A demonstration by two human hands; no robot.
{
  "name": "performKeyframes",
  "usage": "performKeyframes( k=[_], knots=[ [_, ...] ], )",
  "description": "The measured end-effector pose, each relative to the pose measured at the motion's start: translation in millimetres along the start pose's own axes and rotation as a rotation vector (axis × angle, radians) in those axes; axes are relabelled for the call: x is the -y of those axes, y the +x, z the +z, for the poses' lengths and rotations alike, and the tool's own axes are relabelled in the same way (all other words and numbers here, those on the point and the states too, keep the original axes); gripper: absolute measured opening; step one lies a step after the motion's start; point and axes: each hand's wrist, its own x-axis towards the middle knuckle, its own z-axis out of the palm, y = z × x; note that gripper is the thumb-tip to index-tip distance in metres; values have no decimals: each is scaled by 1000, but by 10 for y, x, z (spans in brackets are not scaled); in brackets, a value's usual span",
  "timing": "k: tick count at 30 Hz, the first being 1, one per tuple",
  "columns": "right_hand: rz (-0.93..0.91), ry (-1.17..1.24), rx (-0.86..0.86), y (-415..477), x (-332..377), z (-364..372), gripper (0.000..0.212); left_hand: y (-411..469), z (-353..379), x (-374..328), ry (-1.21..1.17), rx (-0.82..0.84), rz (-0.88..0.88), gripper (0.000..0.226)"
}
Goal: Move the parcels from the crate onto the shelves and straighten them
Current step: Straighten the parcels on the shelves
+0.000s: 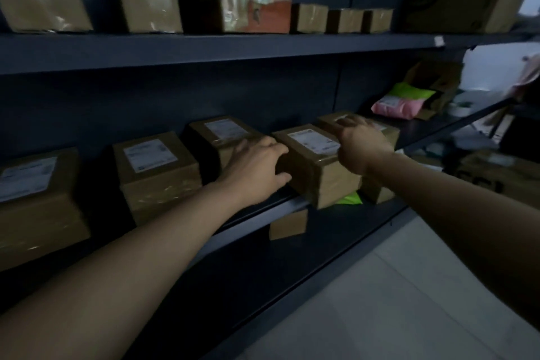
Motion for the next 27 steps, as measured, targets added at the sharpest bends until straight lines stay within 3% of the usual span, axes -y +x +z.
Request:
performKeyframes(
  k=[6,11,18,27],
  knots=[
    [94,-62,151,208,-1098,480,77,510,531,-502,-57,185,-39,83],
    [8,-84,220,561,-1660,828,87,975,749,-700,-7,162,-96,75],
    [-175,13,258,1122,-1931,1118,91,1549,942,-682,17,141,-216,70],
    [-267,168,252,1836,-1978,1470,89,2061,1078,-483,25,132,-367,67]
  ],
)
